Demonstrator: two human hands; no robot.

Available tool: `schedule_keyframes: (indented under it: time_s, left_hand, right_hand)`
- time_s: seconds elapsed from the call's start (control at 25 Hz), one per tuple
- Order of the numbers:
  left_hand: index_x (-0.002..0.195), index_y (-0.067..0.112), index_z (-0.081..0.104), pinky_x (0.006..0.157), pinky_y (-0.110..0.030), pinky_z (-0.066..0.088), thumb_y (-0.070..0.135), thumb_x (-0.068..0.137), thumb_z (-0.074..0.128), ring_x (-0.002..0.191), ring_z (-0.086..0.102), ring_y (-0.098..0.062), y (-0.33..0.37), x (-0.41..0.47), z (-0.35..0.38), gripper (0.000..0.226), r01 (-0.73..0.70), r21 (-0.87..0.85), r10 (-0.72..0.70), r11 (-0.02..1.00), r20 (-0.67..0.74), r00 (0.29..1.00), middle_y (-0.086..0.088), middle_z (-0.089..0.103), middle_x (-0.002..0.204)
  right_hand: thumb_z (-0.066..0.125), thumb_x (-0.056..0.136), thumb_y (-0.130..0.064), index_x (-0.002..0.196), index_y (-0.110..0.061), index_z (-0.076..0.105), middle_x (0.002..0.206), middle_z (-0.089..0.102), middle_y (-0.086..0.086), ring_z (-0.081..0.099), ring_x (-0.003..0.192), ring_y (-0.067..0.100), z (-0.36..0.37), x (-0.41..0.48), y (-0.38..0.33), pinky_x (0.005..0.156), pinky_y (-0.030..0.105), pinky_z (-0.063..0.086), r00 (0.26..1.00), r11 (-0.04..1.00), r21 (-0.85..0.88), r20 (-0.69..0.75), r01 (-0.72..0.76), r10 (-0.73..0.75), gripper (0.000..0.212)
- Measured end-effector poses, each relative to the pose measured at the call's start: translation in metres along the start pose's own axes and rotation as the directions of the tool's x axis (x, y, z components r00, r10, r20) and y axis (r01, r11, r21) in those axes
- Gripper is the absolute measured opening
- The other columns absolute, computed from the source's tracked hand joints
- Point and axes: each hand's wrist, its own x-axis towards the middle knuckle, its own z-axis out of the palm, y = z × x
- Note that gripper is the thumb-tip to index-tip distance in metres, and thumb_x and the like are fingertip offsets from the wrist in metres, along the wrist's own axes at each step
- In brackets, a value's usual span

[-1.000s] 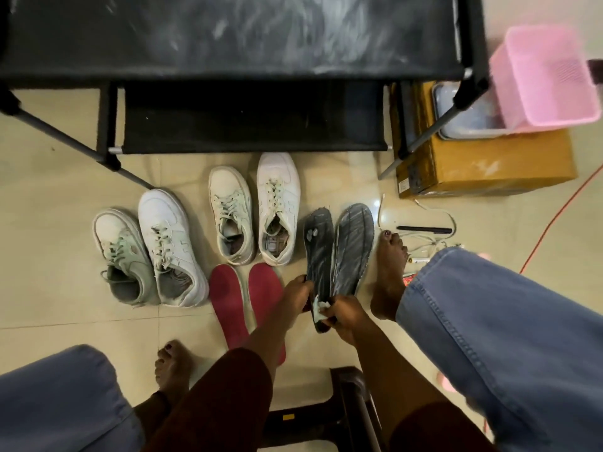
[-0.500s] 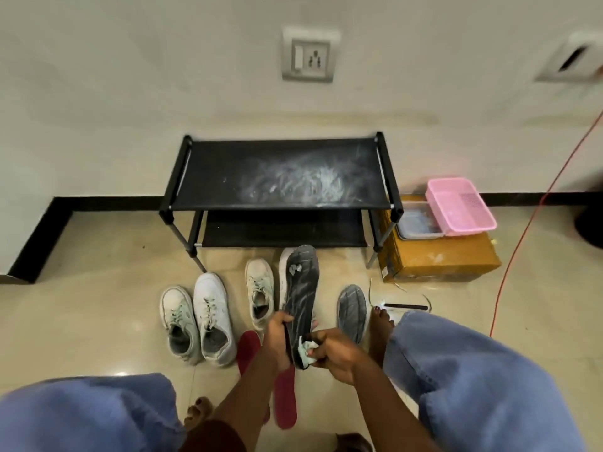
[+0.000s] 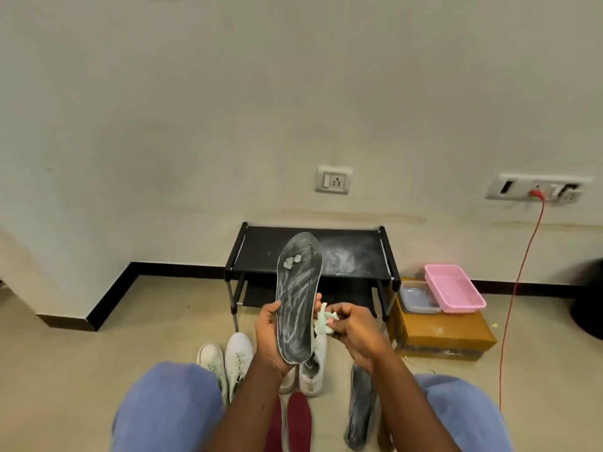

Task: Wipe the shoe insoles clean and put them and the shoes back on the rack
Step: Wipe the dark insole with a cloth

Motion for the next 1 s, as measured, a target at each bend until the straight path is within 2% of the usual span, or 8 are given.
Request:
schedule_keyframes:
  time_s: [0.12,0.24,0.36,0.44,0.52,0.72,0.84,1.0]
  left_hand:
    - [0.092,-0.002,0.067,0.059,-0.036,0.057,0.024,0.069,0.062,0.064,0.068,-0.031,0.008,-0.024,0.027,0.036,-0.08,-0.022,0.079,0.997,-0.01,0.997,-0.019,0.069,0.078]
    - [0.099,-0.003,0.068,0.07,-0.04,0.058,0.019,0.061,0.079,0.076,0.069,-0.033,0.015,-0.044,0.041,0.045,-0.095,-0.063,0.098,0.994,0.063,0.993,-0.021,0.069,0.088]
    - [0.108,-0.004,0.066,0.091,-0.046,0.051,0.016,0.047,0.089,0.097,0.067,-0.035,0.019,-0.053,0.046,0.068,-0.086,-0.082,0.094,0.993,0.096,0.991,-0.023,0.066,0.109]
    - [0.131,0.0,0.051,0.107,-0.047,0.036,0.028,0.062,0.081,0.123,0.051,-0.037,0.022,-0.06,0.05,0.08,-0.057,-0.064,0.066,0.996,0.138,0.988,-0.021,0.05,0.136]
    - [0.137,0.003,0.046,0.108,-0.047,0.036,0.032,0.07,0.074,0.129,0.045,-0.037,0.025,-0.06,0.053,0.078,-0.04,-0.058,0.048,0.998,0.137,0.989,-0.018,0.044,0.142]
    - [0.13,0.003,0.048,0.064,-0.032,0.057,0.047,0.085,0.043,0.092,0.059,-0.032,0.034,-0.049,0.054,0.063,0.012,-0.085,-0.009,0.996,0.035,0.999,-0.025,0.059,0.114]
    - [0.136,0.005,0.043,0.071,-0.033,0.055,0.052,0.086,0.04,0.078,0.064,-0.031,0.032,-0.039,0.051,0.069,0.063,-0.04,-0.061,0.997,0.055,0.997,-0.024,0.058,0.115]
    - [0.12,0.0,0.061,0.094,-0.037,0.047,0.05,0.086,0.043,0.104,0.062,-0.032,0.027,-0.029,0.053,0.063,0.084,-0.01,-0.083,0.996,0.012,0.996,-0.022,0.062,0.114]
  right_hand:
    - [0.049,0.089,0.009,0.083,-0.006,0.065,0.087,0.066,0.014,0.064,0.08,0.025,0.017,-0.021,-0.036,0.079,0.046,0.055,0.99,0.988,0.071,-0.016,0.139,-0.138,0.023]
    - [0.057,0.087,0.0,0.091,-0.015,0.069,0.093,0.069,0.007,0.064,0.079,0.018,0.041,-0.045,-0.057,0.079,0.039,0.054,0.936,0.9,-0.268,0.022,0.344,-0.352,0.019]
    - [0.054,0.087,0.0,0.108,-0.014,0.068,0.109,0.068,0.002,0.061,0.101,0.011,0.068,-0.057,-0.062,0.093,0.018,0.042,0.804,0.482,-0.702,0.223,0.524,-0.551,0.029]
    - [0.044,0.089,0.003,0.117,-0.013,0.063,0.115,0.064,0.007,0.056,0.111,0.016,0.085,-0.063,-0.055,0.102,0.024,0.038,0.769,0.326,-0.78,0.288,0.534,-0.57,0.037]
    - [0.039,0.091,0.002,0.118,-0.009,0.06,0.11,0.062,0.012,0.055,0.111,0.021,0.091,-0.068,-0.047,0.102,0.035,0.039,0.761,0.274,-0.803,0.305,0.529,-0.573,0.036]
    - [0.054,0.084,-0.007,0.1,-0.018,0.055,0.085,0.065,0.006,0.062,0.077,0.02,0.065,-0.077,-0.032,0.071,0.026,0.049,0.669,0.185,-0.714,0.487,0.675,-0.562,0.019]
    - [0.063,0.074,-0.007,0.085,-0.014,0.068,0.073,0.069,0.002,0.063,0.067,0.012,0.058,-0.064,-0.033,0.069,0.021,0.049,0.571,0.15,-0.636,0.531,0.757,-0.626,0.015]
    - [0.064,0.069,-0.004,0.077,-0.008,0.074,0.071,0.071,0.006,0.066,0.066,0.017,0.065,-0.04,-0.049,0.067,0.027,0.054,0.606,0.173,-0.702,0.431,0.691,-0.668,0.014]
